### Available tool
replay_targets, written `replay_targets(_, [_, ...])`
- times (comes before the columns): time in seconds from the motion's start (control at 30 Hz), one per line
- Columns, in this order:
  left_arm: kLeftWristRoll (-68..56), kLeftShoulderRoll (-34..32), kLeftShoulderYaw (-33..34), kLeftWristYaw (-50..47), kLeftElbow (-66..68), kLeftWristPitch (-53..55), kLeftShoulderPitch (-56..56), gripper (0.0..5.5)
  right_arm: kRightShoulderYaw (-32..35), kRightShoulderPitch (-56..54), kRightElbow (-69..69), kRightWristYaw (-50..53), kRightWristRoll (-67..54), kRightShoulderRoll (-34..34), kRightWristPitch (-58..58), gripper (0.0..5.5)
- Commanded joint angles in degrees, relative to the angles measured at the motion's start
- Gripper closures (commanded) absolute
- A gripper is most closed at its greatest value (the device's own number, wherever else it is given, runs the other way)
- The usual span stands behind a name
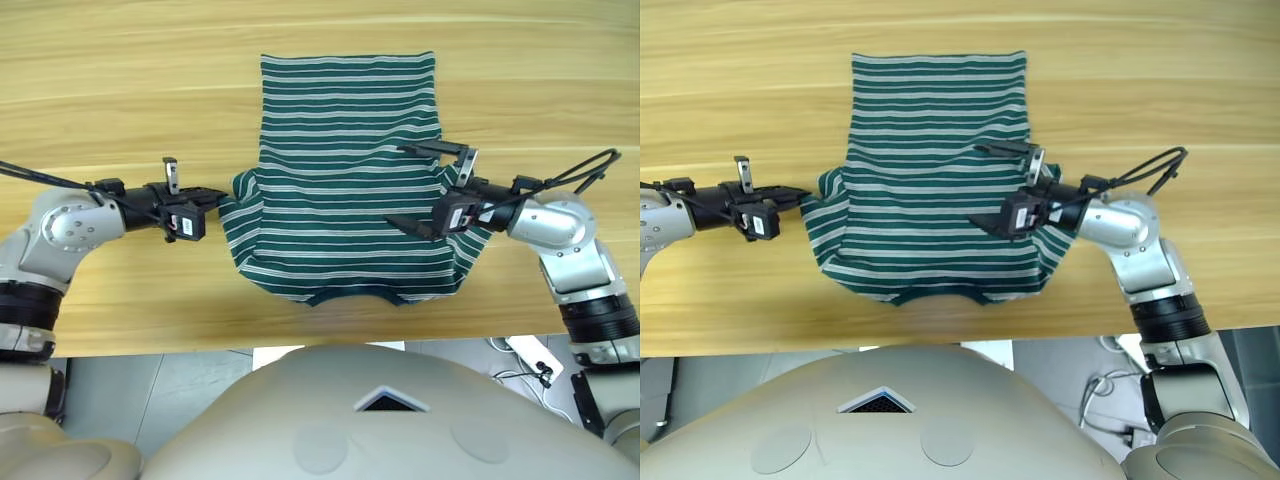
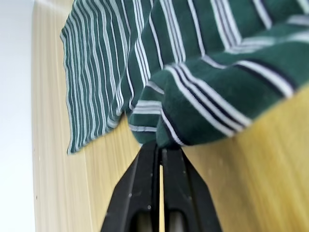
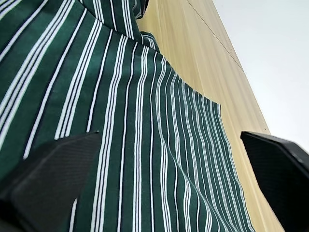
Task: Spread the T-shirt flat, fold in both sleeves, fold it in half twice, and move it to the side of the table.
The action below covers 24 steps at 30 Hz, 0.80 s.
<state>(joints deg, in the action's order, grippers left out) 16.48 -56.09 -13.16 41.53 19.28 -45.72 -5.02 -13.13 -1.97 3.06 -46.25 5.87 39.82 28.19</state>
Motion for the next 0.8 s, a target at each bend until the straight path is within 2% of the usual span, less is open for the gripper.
replay_targets(0.03, [3.20, -0.11, 0.54, -2.58, 2.82, -0.35, -1.00, 5.49, -0.36, -0.34, 0.24, -0.12, 0.41, 0.34, 0.38, 0.10])
replay_targets(0.47, [-4.04, -0.31, 1.42, -1.98, -9.10, -3.25, 6.33, 5.49, -0.98, 0.40, 0.57, 0.07, 0.61, 0.31, 0.57, 0.10])
replay_targets(0.8, [2.98, 1.91, 3.38, -5.88, -11.51, 0.62, 4.93, 5.49, -1.68, 0.44, 0.09, 0.25, 1.46, -0.11, 0.62, 0.10])
